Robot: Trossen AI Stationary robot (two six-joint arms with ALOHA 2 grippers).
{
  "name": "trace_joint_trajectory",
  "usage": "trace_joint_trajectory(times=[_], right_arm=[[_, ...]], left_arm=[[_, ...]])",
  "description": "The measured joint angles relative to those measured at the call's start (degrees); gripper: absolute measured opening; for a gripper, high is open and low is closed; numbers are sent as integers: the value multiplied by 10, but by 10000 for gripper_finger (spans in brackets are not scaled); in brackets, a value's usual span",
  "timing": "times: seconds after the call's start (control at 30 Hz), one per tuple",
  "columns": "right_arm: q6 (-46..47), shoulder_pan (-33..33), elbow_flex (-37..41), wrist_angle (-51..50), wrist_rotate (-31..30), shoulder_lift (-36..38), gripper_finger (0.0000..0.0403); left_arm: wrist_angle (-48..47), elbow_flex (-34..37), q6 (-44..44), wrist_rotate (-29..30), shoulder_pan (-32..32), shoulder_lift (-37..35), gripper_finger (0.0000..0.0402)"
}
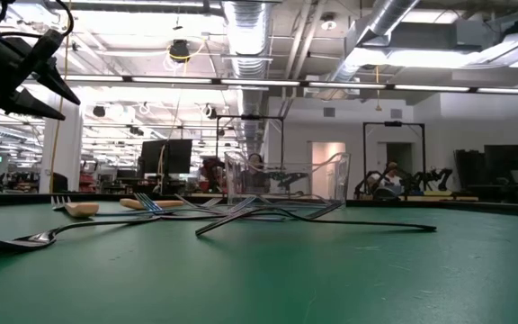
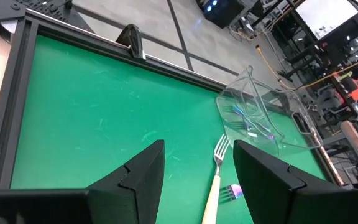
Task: Sort silverware by color (type)
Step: Put the blue fork into the top transparent bin
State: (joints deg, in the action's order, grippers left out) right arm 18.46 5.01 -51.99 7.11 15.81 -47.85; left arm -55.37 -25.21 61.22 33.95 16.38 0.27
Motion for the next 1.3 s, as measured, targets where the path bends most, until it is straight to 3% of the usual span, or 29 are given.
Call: trace_joint_trajectory(times=[0.43, 0.7, 0.93, 1.1, 1.3], right_arm=[[4, -12, 1, 98, -39, -162, 133], [10, -7, -5, 102, -46, -243, 176], [17, 4, -5, 32, -126, -280, 216], [16, 8, -12, 20, -136, -292, 221], [5, 10, -59, -100, -191, -292, 221]], left_arm=[[0, 0, 1, -1, 0, 0, 176], [0, 0, 0, -3, 0, 0, 176], [0, 0, -1, -3, 0, 0, 176], [0, 0, -1, -3, 0, 0, 176], [0, 0, -1, -2, 0, 0, 176]])
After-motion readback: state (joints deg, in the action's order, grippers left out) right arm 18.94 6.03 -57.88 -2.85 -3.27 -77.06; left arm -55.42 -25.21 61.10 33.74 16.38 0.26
